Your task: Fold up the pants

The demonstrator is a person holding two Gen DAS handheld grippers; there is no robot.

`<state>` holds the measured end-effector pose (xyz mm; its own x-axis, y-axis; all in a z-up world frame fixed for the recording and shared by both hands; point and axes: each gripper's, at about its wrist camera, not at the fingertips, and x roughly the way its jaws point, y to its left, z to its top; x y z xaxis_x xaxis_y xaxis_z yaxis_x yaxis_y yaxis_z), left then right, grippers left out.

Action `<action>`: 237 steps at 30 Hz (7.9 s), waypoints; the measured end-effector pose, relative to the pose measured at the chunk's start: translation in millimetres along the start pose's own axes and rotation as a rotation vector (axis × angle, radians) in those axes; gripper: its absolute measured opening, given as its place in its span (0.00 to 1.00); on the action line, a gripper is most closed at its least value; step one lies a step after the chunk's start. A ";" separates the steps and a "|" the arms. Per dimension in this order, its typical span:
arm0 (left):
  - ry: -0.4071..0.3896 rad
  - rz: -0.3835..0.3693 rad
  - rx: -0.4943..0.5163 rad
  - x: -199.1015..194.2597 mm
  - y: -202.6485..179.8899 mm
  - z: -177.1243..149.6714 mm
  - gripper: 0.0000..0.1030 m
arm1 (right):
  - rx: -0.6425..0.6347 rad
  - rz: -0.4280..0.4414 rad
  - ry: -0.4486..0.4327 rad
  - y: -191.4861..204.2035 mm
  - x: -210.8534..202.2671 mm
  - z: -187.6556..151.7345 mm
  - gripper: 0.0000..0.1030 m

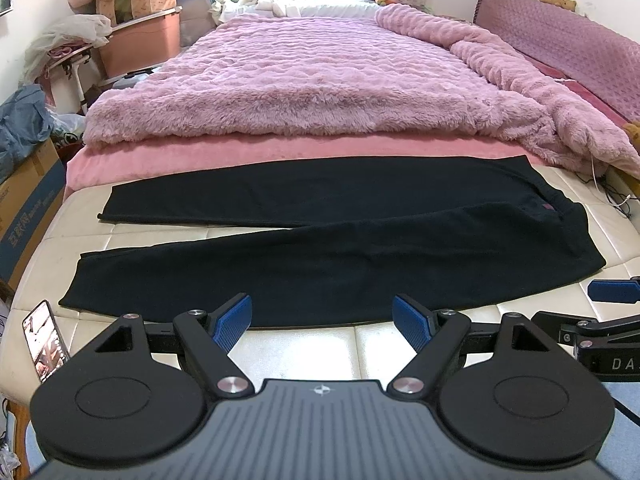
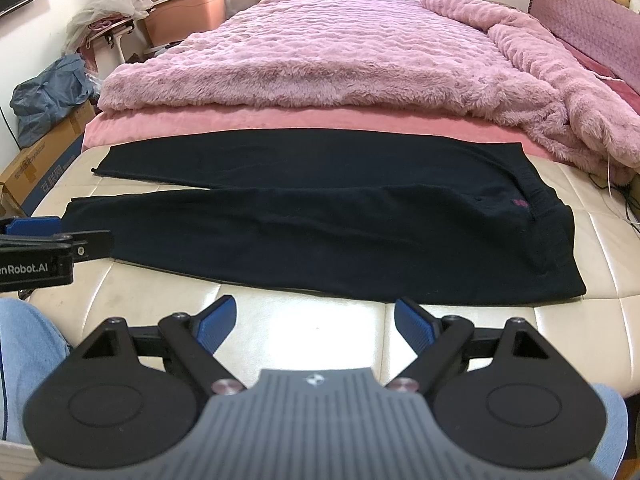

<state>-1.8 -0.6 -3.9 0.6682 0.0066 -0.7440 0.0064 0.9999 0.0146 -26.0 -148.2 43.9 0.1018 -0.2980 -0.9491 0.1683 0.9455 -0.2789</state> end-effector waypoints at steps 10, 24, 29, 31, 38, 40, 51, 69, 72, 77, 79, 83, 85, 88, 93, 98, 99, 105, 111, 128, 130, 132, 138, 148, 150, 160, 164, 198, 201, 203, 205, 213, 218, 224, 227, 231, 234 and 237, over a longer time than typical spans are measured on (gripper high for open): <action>0.003 -0.002 0.001 -0.8 -2.5 -1.3 0.91 | -0.006 0.001 0.000 2.1 -1.3 2.3 0.80; 0.007 -0.003 0.003 0.0 -6.4 -0.8 0.91 | -0.007 0.005 0.004 3.3 -1.3 3.3 0.80; 0.010 -0.005 0.004 1.7 -8.4 -1.2 0.91 | -0.001 0.005 0.008 2.1 -0.8 3.5 0.80; 0.011 -0.005 0.003 1.9 -8.1 -1.1 0.91 | 0.002 0.005 0.010 1.6 -0.3 3.9 0.80; 0.013 -0.006 0.002 2.2 -8.4 -2.6 0.91 | 0.002 0.007 0.016 0.6 1.5 4.5 0.80; 0.016 -0.008 0.002 3.8 -6.4 -2.3 0.91 | 0.004 0.007 0.018 0.3 2.1 4.6 0.80; 0.027 -0.017 -0.003 7.8 -2.8 -2.1 0.91 | 0.006 0.007 0.023 -0.3 4.1 5.7 0.80; 0.073 -0.020 0.079 66.2 33.2 -5.9 0.76 | 0.063 -0.037 0.024 -75.5 46.3 2.8 0.78; 0.092 -0.012 0.050 82.7 50.3 -3.8 0.68 | 0.092 -0.093 0.027 -114.7 57.6 7.9 0.69; 0.129 0.012 -0.012 108.1 77.6 0.4 0.58 | 0.149 -0.199 0.063 -190.9 79.4 17.5 0.57; 0.148 0.037 -0.042 116.6 86.6 1.9 0.57 | 0.212 -0.243 0.099 -228.0 88.8 17.1 0.55; 0.191 0.063 -0.099 133.5 102.6 1.4 0.54 | 0.438 -0.243 0.132 -298.4 102.9 8.4 0.55; 0.204 0.071 -0.106 140.5 105.5 0.0 0.53 | 0.554 -0.237 0.131 -327.0 109.8 2.6 0.55; 0.238 0.069 -0.128 152.2 105.1 -2.7 0.48 | 0.669 -0.245 0.137 -351.5 119.6 -6.0 0.55; 0.272 0.072 -0.149 163.7 104.2 -5.9 0.43 | 0.823 -0.200 0.151 -369.1 137.2 -15.5 0.48; 0.307 0.068 -0.156 171.0 103.2 -7.1 0.33 | 0.845 -0.207 0.110 -374.9 135.8 -12.7 0.08; 0.312 0.062 -0.157 172.9 102.6 -6.8 0.31 | 0.857 -0.204 0.102 -376.8 135.1 -13.9 0.04; 0.333 -0.007 -0.110 174.2 90.0 -13.5 0.26 | 0.799 -0.297 0.062 -382.6 120.1 -12.8 0.00; 0.340 -0.027 0.013 169.0 84.5 -16.0 0.26 | 0.738 -0.367 0.086 -388.0 112.7 -9.1 0.00; 0.283 0.047 0.827 146.4 108.8 -51.6 0.35 | 0.037 -0.279 0.147 -308.1 95.1 10.9 0.37; 0.281 0.070 0.857 150.0 109.9 -56.0 0.35 | -0.024 -0.283 0.172 -301.9 99.0 6.9 0.37; 0.258 0.091 0.889 151.9 108.5 -59.9 0.35 | -0.073 -0.286 0.191 -297.7 102.4 3.0 0.39; 0.228 0.167 0.945 158.4 98.9 -61.7 0.34 | -0.208 -0.289 0.220 -284.7 109.1 0.0 0.47; 0.228 0.208 0.792 154.5 91.6 -59.9 0.08 | -0.657 -0.273 0.328 -262.2 132.4 -13.6 0.46; 0.244 0.209 0.744 158.0 91.0 -55.3 0.02 | -0.720 -0.277 0.341 -259.3 132.8 -15.9 0.46; 0.161 0.196 0.398 135.6 105.6 -5.8 0.01 | -0.980 -0.225 0.410 -255.2 129.8 -29.8 0.39; 0.138 0.204 0.336 129.6 106.8 4.3 0.01 | -1.054 -0.188 0.426 -252.4 136.9 -34.4 0.38; 0.007 0.290 0.092 150.0 129.8 143.6 0.00 | -0.781 -0.482 -0.019 -254.1 132.8 146.0 0.00; 0.022 0.300 0.104 172.4 128.7 156.8 0.00 | -0.737 -0.498 -0.002 -257.9 159.6 166.3 0.00; 0.031 0.307 0.114 188.0 127.6 164.2 0.00 | -0.709 -0.499 0.015 -259.0 178.4 177.1 0.00; 0.048 0.320 0.132 205.7 125.3 170.8 0.00 | -0.678 -0.491 0.041 -264.2 198.4 186.4 0.00; 0.147 0.348 0.165 280.9 127.1 172.8 0.00 | -0.615 -0.460 0.136 -277.5 273.6 199.7 0.00; 0.202 0.348 0.147 314.1 133.1 161.0 0.00 | -0.592 -0.438 0.168 -282.1 309.8 199.2 0.00; 0.134 0.332 0.118 298.4 136.6 148.5 0.00 | -0.582 -0.441 0.143 -281.0 316.1 191.9 0.00; 0.056 0.323 0.096 263.8 137.8 151.7 0.00 | -0.584 -0.457 0.068 -275.6 288.1 191.4 0.00; 0.023 0.315 0.088 233.6 139.8 162.2 0.00 | -0.559 -0.461 0.000 -268.6 243.9 196.9 0.00; 0.041 0.315 0.109 240.1 140.5 170.8 0.00 | -0.539 -0.459 -0.018 -265.5 230.6 206.7 0.00; 0.080 0.312 0.113 268.9 144.5 175.7 0.00 | -0.539 -0.454 0.003 -269.0 247.7 216.1 0.00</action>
<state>309.5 143.1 -84.5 0.5904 0.3178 -0.7419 -0.1040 0.9415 0.3206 165.8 -504.7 -84.5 0.1334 -0.6787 -0.7222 -0.3164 0.6614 -0.6800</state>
